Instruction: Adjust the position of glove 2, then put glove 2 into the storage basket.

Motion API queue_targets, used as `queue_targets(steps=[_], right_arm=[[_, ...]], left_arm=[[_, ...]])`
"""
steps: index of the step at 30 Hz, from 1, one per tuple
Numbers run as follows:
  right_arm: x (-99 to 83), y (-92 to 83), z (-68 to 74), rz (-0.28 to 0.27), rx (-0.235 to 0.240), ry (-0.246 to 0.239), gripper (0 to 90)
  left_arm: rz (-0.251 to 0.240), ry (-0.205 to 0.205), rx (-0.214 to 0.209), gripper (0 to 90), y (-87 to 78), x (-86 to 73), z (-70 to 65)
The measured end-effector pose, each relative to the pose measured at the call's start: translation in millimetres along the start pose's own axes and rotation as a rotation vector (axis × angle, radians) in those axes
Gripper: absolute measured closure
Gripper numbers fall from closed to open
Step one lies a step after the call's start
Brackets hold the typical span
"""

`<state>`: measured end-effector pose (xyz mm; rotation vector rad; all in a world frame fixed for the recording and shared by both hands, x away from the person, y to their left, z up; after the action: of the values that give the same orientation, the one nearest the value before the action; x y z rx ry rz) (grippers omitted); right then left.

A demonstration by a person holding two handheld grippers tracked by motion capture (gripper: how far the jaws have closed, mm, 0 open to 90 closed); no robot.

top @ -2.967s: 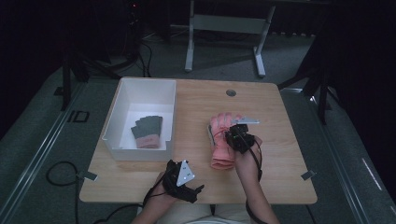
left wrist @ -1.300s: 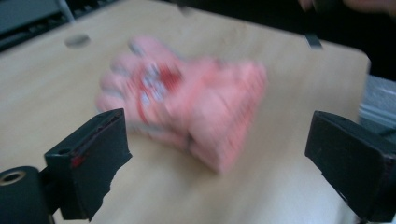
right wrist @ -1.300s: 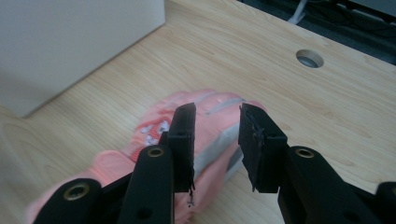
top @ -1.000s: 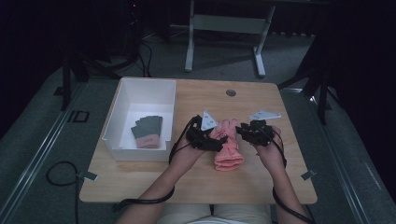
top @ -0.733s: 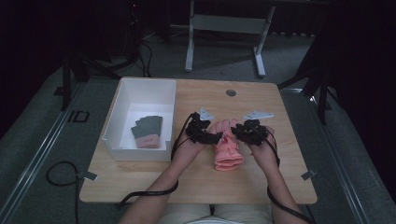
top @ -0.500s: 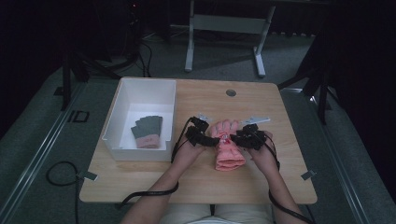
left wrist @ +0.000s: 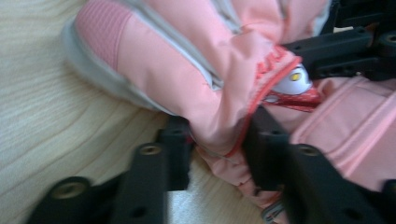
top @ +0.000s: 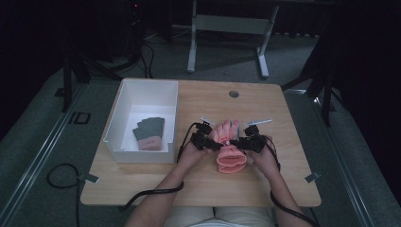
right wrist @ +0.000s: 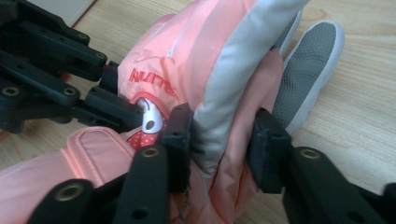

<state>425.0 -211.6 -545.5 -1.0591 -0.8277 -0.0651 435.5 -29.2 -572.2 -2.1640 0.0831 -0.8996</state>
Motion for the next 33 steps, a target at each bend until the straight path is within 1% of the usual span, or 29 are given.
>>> queue_targets(steps=[2, 3, 4, 5, 6, 8, 9, 13, 16, 17, 18, 19, 23, 24, 25, 26, 27, 28, 29, 30, 31, 33], right_arm=[[0.8, -1.6, 2.1, -0.011, -0.004, 0.001, 67.5], [0.8, -1.6, 2.1, -0.011, -0.004, 0.001, 67.5], [1.0, -4.3, 3.3, -0.022, -0.005, -0.003, 68.3], [1.1, -5.6, 3.2, -0.027, -0.004, -0.004, 68.5], [1.2, -7.8, 2.8, -0.034, 0.000, 0.001, 68.8], [1.8, -12.2, 2.8, -0.048, 0.009, 0.006, 69.2], [2.4, -14.9, 3.5, -0.056, 0.009, 0.009, 69.4], [7.3, -28.4, 6.1, -0.101, 0.009, 0.002, 69.7], [12.8, -40.3, 8.8, -0.136, 0.008, -0.003, 69.8], [12.8, -40.3, 8.8, -0.136, 0.008, -0.003, 69.8], [17.2, -49.2, 12.4, -0.158, 0.001, -0.014, 69.9], [18.6, -52.0, 13.6, -0.164, 0.004, -0.017, 70.0], [24.9, -64.0, 18.2, -0.195, 0.015, -0.018, 70.0], [24.9, -64.0, 18.2, -0.195, 0.015, -0.018, 70.0], [26.5, -66.6, 19.5, -0.207, 0.016, -0.020, 70.0], [30.7, -71.6, 22.3, -0.223, 0.022, -0.024, 70.0], [30.7, -71.6, 22.3, -0.223, 0.022, -0.024, 70.0], [34.0, -75.2, 24.7, -0.229, 0.029, -0.024, 70.1], [34.0, -75.2, 24.7, -0.229, 0.029, -0.024, 70.1], [37.6, -79.1, 27.6, -0.244, 0.035, -0.028, 70.0], [39.6, -81.1, 29.5, -0.250, 0.037, -0.032, 70.1], [41.6, -83.1, 31.0, -0.257, 0.039, -0.034, 70.0]], left_arm=[[0.000, 0.024, 0.013, 76.0, -2.4, 2.2, -3.9], [0.000, 0.024, 0.013, 77.3, -2.4, 2.2, -3.9], [0.000, 0.049, 0.021, 78.4, -4.6, 4.4, -7.6], [-0.005, 0.053, 0.015, 78.8, -5.8, 5.5, -9.4], [-0.001, 0.060, 0.014, 79.2, -7.6, 6.7, -11.0], [-0.006, 0.083, 0.020, 79.6, -11.4, 9.9, -15.3], [-0.012, 0.088, 0.020, 79.6, -13.4, 11.7, -17.5], [-0.028, 0.110, 0.014, 80.0, -24.4, 20.8, -26.0], [-0.040, 0.141, 0.017, 80.1, -34.9, 28.7, -34.0], [-0.040, 0.141, 0.017, 80.1, -34.9, 28.7, -34.0], [-0.047, 0.158, 0.023, 80.1, -42.0, 33.7, -39.2], [-0.045, 0.168, 0.024, 80.1, -45.4, 35.9, -41.4], [-0.057, 0.192, 0.028, 80.4, -58.5, 43.0, -48.6], [-0.057, 0.192, 0.028, 80.5, -58.5, 43.0, -48.6], [-0.057, 0.192, 0.028, 80.5, -58.5, 43.0, -48.6], [-0.067, 0.207, 0.037, 80.6, -66.0, 46.5, -52.5], [-0.067, 0.210, 0.038, 80.6, -68.9, 47.8, -53.5], [-0.069, 0.218, 0.037, 80.7, -75.0, 50.3, -55.3], [-0.069, 0.218, 0.037, 80.7, -75.0, 50.3, -55.3], [-0.073, 0.223, 0.035, 80.7, -82.2, 53.0, -57.1], [-0.073, 0.223, 0.035, 80.7, -82.2, 53.0, -57.1], [-0.077, 0.231, 0.035, 80.7, -89.1, 56.1, -58.9]])
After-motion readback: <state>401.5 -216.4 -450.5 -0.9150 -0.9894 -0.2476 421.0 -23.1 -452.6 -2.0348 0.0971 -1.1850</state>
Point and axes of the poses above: each handheld gripper's, and its own axes: y roughly forward along the jaws, x roughly out of its top, z roughly to its left, the point moved 3 cm from there along y, roughly forward along the jaws, and after that the axes turned 2 degrees about x, right-handed, at the moved point
